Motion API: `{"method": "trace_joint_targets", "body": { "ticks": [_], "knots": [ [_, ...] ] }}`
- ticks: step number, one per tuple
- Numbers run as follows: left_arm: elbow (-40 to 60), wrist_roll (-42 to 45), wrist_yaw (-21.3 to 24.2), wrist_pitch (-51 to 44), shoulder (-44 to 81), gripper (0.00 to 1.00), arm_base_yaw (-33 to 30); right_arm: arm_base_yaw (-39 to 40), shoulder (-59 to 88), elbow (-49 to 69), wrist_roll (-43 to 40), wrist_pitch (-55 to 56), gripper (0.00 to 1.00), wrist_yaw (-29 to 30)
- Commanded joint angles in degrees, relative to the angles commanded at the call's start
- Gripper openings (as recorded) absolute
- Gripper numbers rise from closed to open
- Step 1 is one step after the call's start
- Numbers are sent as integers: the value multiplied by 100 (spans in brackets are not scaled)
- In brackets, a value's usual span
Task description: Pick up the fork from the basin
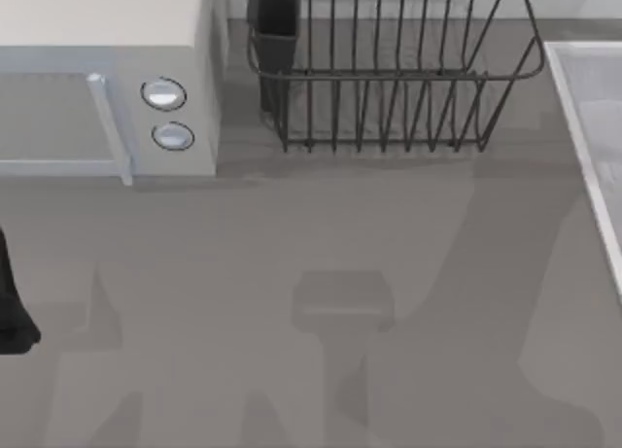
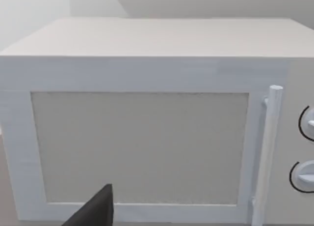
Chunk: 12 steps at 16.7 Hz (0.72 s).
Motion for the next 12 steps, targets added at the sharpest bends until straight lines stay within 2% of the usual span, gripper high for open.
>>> {"method": "trace_joint_targets", "body": {
  "ticks": [4, 12],
  "knots": [
    [0, 0, 0, 0, 0, 100, 0, 2, -229, 679, 0, -808, 0, -3],
    [0, 0, 0, 0, 0, 100, 0, 217, -421, 522, 217, -843, 0, -4]
  ]
}}
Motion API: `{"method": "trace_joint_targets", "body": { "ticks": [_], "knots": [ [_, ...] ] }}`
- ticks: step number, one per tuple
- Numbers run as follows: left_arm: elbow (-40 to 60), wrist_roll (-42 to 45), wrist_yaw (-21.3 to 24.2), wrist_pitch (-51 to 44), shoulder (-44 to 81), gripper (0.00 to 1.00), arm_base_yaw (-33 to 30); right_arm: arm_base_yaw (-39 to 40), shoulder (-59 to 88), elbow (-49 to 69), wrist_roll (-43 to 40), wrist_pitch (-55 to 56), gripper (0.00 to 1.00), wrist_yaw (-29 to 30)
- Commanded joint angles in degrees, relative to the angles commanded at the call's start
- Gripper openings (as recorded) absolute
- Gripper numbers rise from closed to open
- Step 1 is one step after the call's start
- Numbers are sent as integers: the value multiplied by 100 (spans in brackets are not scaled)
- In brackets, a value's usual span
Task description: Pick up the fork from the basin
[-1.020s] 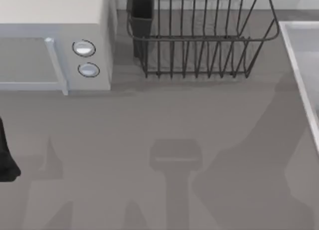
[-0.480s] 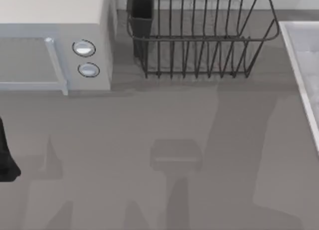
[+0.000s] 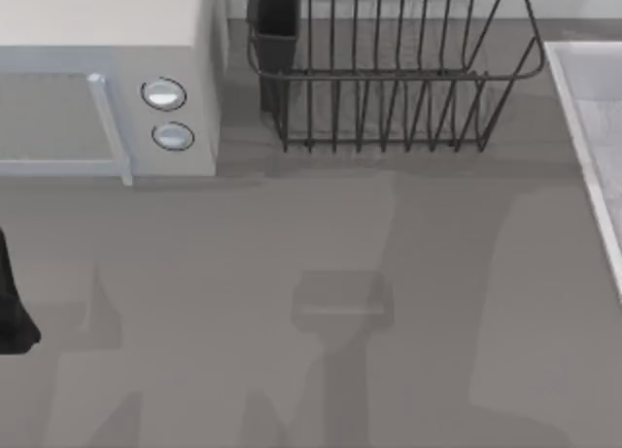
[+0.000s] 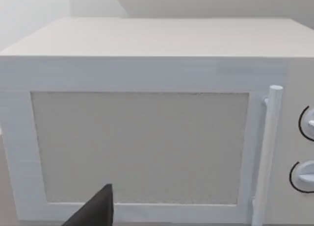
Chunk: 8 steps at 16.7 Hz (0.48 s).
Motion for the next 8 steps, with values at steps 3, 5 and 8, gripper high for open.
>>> {"method": "trace_joint_targets", "body": {
  "ticks": [3, 5, 8],
  "knots": [
    [0, 0, 0, 0, 0, 100, 0, 720, -559, -616, 714, 13, 0, 4],
    [0, 0, 0, 0, 0, 100, 0, 1441, -1076, -1192, 1416, 29, 0, 7],
    [0, 0, 0, 0, 0, 100, 0, 2724, -1974, -2204, 2660, 67, 0, 14]
  ]
}}
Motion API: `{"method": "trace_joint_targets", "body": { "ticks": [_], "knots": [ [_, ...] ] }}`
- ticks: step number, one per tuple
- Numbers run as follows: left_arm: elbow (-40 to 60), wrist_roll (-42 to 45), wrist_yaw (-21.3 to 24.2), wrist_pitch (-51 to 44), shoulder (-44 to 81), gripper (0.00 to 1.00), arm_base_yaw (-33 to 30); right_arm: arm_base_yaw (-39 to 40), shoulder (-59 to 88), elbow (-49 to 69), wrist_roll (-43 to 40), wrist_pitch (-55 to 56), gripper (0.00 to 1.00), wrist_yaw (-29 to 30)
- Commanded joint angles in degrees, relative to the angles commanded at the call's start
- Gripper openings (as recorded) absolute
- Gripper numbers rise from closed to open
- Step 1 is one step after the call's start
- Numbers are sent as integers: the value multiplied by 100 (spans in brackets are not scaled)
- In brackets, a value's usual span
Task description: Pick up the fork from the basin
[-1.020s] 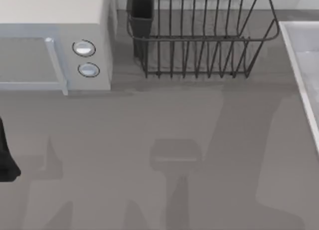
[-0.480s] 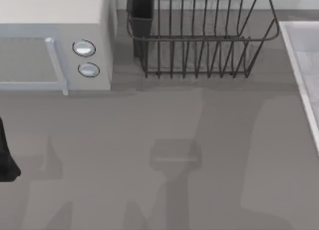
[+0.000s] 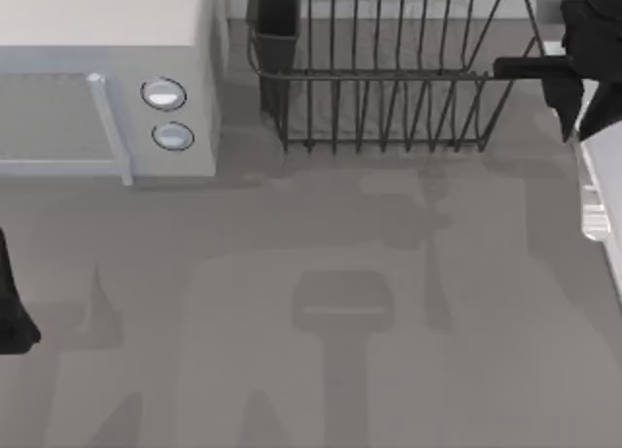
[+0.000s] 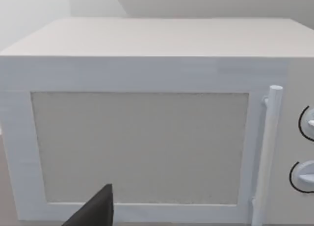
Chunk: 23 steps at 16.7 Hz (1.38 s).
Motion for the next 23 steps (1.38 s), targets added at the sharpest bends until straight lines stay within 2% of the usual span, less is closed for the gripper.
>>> {"method": "trace_joint_targets", "body": {
  "ticks": [4, 7, 15, 23],
  "knots": [
    [0, 0, 0, 0, 0, 100, 0, 1480, -1142, -1282, 1455, 65, 0, 7],
    [0, 0, 0, 0, 0, 100, 0, 2008, -1640, -1805, 1983, 97, 0, 11],
    [0, 0, 0, 0, 0, 100, 0, 2042, -1633, -2066, 2055, 322, 0, 17],
    [0, 0, 0, 0, 0, 100, 0, 2085, -1374, -3796, 2068, 2376, 0, 13]
  ]
}}
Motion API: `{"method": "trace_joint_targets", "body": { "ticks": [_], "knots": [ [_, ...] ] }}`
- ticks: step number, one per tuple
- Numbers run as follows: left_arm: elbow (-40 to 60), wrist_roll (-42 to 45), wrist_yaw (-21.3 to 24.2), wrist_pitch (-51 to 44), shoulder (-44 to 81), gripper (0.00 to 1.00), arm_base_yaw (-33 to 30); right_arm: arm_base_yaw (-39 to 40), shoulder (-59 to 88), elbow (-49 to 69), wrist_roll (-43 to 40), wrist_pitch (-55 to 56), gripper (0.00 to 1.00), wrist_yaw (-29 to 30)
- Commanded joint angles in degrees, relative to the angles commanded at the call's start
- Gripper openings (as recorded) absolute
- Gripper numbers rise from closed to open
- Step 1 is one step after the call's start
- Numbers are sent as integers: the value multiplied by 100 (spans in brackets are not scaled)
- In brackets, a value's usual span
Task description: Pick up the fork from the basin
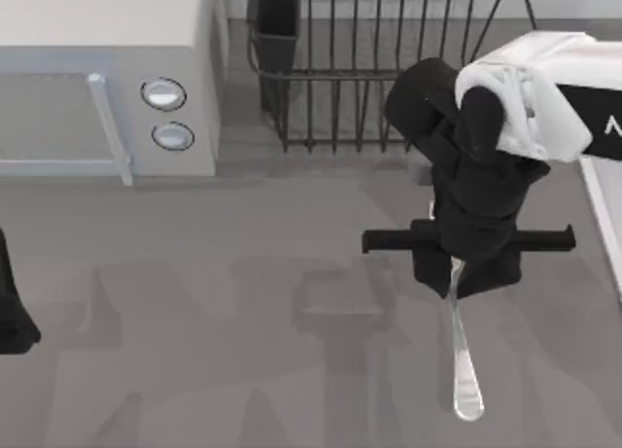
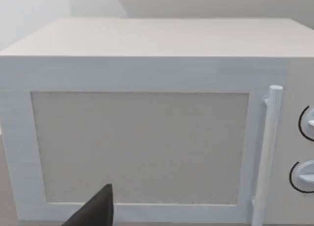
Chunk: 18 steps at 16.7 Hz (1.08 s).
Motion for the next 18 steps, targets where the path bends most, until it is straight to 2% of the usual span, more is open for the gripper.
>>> {"method": "trace_joint_targets", "body": {
  "ticks": [5, 18],
  "knots": [
    [0, 0, 0, 0, 0, 100, 0, 3, 21, -132, 0, 136, 0, 0],
    [0, 0, 0, 0, 0, 100, 0, 3, 21, -132, 0, 136, 98, 0]
  ]
}}
